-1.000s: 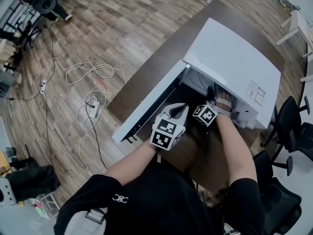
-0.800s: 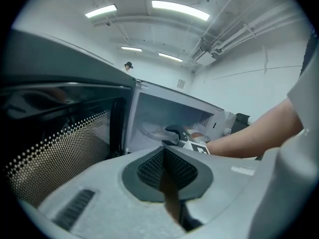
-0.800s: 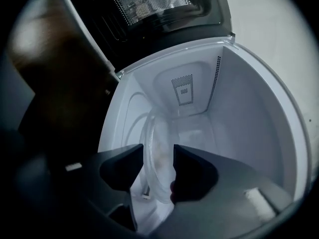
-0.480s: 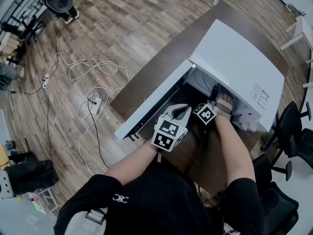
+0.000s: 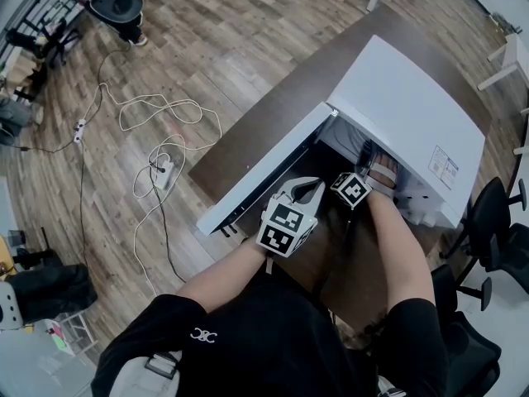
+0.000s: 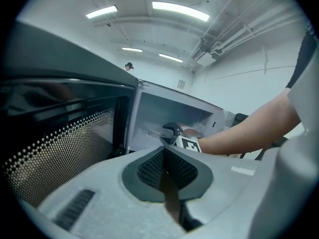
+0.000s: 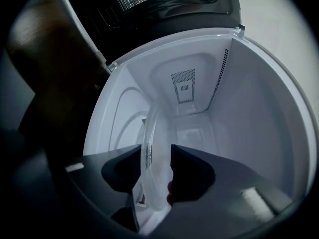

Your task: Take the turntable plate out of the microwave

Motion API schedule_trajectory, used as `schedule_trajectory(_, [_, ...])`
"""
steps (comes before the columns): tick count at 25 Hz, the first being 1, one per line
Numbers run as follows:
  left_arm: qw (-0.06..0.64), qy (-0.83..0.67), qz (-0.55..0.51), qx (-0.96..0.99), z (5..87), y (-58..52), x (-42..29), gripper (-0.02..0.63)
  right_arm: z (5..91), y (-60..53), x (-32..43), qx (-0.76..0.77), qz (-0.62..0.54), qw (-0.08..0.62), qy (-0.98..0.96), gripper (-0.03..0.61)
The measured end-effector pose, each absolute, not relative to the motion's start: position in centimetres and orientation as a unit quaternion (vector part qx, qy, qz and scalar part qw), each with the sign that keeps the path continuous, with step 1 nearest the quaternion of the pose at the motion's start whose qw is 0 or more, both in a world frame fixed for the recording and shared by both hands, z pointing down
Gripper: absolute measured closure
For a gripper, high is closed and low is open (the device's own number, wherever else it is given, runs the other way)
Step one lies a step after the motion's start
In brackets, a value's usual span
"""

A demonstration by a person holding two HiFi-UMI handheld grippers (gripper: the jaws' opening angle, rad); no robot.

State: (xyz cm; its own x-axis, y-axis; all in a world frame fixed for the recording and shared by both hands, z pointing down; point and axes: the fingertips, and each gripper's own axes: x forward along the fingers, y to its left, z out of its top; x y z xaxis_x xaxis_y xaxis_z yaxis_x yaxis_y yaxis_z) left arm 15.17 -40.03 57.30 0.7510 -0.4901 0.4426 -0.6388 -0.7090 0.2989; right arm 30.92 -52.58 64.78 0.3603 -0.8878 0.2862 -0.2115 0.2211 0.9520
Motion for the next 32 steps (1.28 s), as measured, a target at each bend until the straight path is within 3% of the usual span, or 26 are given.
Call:
schedule_trajectory(6, [0.215, -0.303, 0.167, 0.913, 56.9, -39.6, 15.3, 0.606, 65.4, -52.8, 31.0, 0.551, -0.275, 0.618, -0.489, 0.506])
schedule_trajectory(22, [0.198, -0.280, 0.161, 0.925, 55.4, -39.2, 15.6, 0.606, 60.4, -52.4, 30.5, 0.568, -0.347, 0.593, -0.452, 0.532])
schedule_trajectory(32, [0.172, -0.252, 0.149, 0.941, 53.4, -38.8, 15.9, 0.606, 59.5, -50.4, 30.8, 0.570, -0.335, 0.605, -0.444, 0.528])
